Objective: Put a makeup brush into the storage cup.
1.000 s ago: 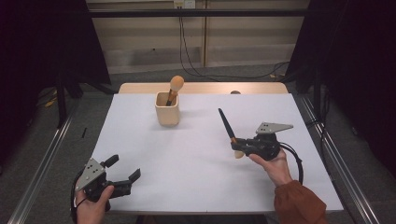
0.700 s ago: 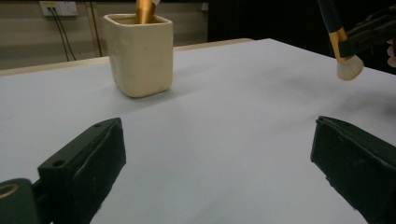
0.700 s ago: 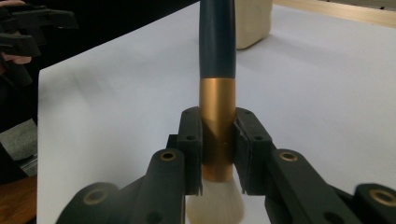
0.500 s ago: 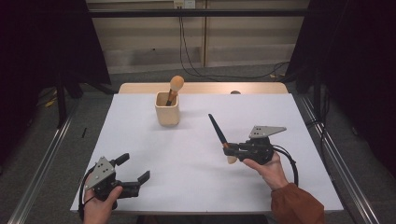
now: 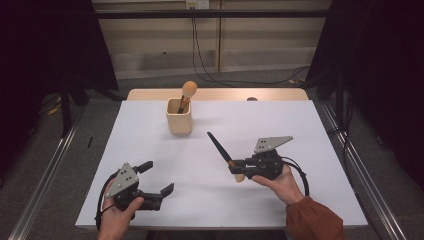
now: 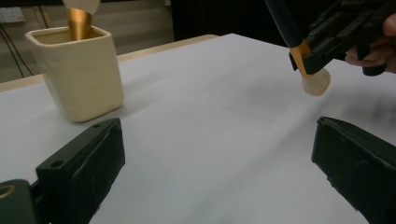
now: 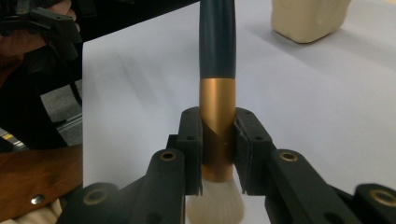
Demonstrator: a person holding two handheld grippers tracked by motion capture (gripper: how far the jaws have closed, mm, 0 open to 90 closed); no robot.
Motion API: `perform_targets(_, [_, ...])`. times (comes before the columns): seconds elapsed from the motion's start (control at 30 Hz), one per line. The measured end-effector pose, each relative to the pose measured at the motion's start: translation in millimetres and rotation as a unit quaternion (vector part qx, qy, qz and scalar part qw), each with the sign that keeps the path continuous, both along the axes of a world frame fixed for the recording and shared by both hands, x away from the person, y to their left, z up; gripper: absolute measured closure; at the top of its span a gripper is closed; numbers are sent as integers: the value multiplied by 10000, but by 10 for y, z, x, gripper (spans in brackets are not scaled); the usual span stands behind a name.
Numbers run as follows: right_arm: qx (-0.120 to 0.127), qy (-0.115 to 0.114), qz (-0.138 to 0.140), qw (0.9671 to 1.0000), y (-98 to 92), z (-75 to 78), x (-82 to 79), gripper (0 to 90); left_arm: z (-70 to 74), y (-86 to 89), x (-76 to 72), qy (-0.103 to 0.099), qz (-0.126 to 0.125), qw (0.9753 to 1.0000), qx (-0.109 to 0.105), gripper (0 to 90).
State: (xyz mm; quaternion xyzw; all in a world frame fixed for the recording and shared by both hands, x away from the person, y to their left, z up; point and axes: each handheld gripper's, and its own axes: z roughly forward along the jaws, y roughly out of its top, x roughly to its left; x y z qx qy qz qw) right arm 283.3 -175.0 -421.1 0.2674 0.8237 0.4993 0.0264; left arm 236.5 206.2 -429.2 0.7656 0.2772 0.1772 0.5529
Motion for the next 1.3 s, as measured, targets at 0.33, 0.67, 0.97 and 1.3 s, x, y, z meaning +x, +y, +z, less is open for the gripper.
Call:
perform_targets(0.33, [-393,127,435,9982,121,18,-1,747,58,-229,104,95,-406,9990,177,22])
perform_targets(0.67, [-889,285,787,9925,204,64,26,747,128,-316,171,202,-717,9968,282,19])
perform_targets(0.97, [-1324,489,1136,9835,233,142,66,747,211,-284,224,308,-926,9939,523,21])
perform_targets(1.3, [-1895,502,1581,9678,351,209,86,746,331,-332,286,393,-1201,9878,907,24])
